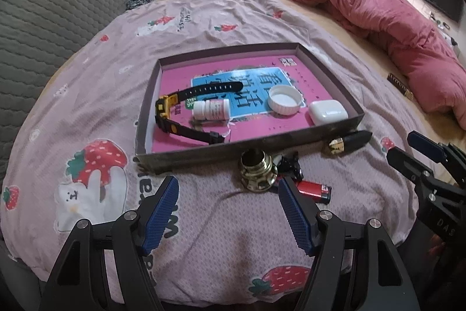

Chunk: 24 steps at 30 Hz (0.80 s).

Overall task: Organize rigid objects
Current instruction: 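Withdraw both open tools from the box toward the brass jar and tube, then move the left tool over the brass jar while the right tool reaches the black-gold tube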

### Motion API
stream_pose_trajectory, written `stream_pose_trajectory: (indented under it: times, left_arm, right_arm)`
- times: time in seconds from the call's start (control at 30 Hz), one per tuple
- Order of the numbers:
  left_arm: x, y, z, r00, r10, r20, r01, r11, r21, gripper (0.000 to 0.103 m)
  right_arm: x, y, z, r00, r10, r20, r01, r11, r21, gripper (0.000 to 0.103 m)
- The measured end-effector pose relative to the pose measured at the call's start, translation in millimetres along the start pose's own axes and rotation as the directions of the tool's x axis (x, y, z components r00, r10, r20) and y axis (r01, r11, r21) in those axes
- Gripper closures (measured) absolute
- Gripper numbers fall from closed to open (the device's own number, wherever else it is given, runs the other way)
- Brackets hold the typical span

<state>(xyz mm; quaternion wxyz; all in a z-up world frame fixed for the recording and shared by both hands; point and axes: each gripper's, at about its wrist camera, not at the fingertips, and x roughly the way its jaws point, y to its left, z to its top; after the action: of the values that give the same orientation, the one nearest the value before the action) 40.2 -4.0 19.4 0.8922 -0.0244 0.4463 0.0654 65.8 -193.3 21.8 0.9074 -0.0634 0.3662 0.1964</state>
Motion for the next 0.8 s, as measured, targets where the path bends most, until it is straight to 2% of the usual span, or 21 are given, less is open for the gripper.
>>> stream_pose_trajectory:
  times: [0.23, 0.47, 0.63, 0.8]
  left_arm:
    - [7, -3, -5, 1.000, -0.008, -0.024, 0.009, 1.000, 0.005, 0.030]
    - [17, -3, -11, 0.998, -0.024, -0.060, 0.024, 1.000, -0.004, 0.030]
    - [24, 0, -12, 0.997, -0.041, -0.070, 0.039, 0.999, -0.030, 0.031]
    - [31, 1, -9, 0.996, -0.045, -0.071, 0.043, 0.998, -0.041, 0.031]
  right_arm:
    - [9, -5, -5, 0.999, 0.000, -0.033, 0.001, 1.000, 0.018, 0.048]
    - [9, 2, -6, 1.000, -0.010, -0.027, 0.009, 1.000, -0.019, 0.048]
    - [9, 9, -7, 0.999, -0.053, -0.008, 0.052, 0.994, -0.094, 0.048]
    - [19, 23, -11, 0.991, -0.132, 0.008, 0.131, 0.966, -0.223, 0.048]
